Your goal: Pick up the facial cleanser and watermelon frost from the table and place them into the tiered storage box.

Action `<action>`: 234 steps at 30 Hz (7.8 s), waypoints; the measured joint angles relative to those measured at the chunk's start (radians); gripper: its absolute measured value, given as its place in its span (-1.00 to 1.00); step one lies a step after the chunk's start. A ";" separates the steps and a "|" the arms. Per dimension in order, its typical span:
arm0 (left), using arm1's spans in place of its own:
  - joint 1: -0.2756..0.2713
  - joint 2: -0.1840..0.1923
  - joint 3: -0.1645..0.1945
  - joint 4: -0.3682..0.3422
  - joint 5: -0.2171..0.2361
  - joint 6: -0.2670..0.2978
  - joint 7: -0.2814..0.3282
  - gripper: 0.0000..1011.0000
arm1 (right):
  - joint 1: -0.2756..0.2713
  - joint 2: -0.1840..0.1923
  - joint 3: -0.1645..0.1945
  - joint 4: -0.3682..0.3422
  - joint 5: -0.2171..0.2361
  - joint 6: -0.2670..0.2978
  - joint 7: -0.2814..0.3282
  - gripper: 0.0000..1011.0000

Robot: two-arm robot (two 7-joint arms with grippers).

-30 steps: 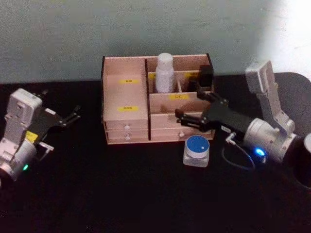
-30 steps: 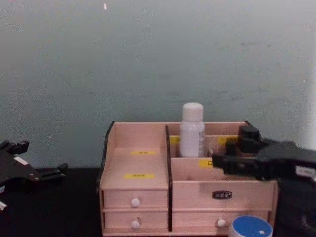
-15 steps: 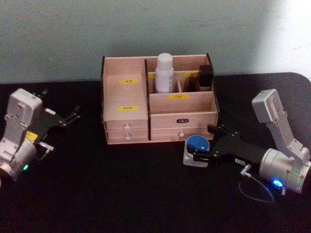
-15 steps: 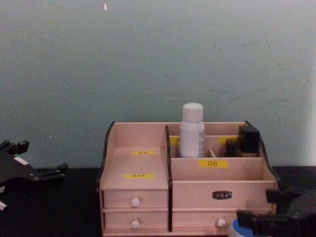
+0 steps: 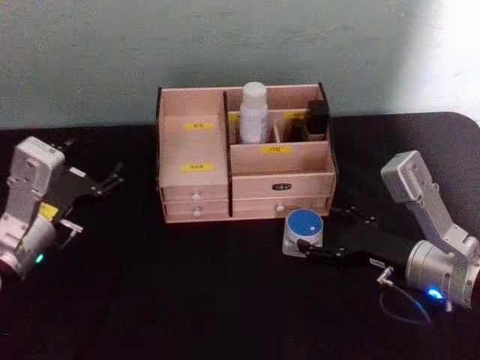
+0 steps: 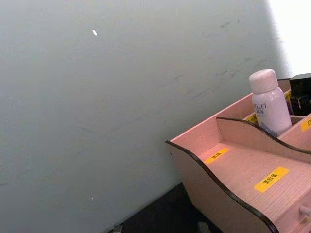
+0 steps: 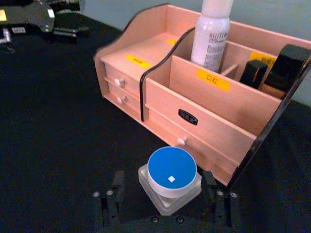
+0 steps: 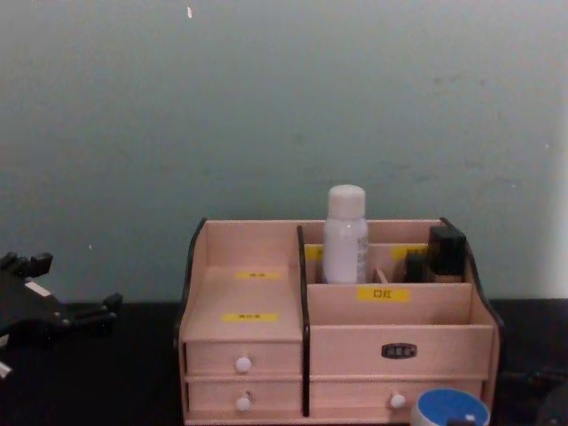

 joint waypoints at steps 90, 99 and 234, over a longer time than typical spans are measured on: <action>0.000 0.000 0.000 0.000 0.000 0.000 0.000 0.98 | 0.094 -0.059 -0.025 0.087 -0.035 -0.015 0.064 0.41; 0.000 0.000 0.000 0.000 0.000 0.000 0.000 0.98 | 0.125 -0.041 -0.024 0.033 -0.019 -0.030 0.086 0.41; 0.000 0.000 0.000 0.000 0.000 0.000 0.000 0.98 | 0.463 -0.333 -0.038 0.344 -0.098 -0.224 -0.061 0.98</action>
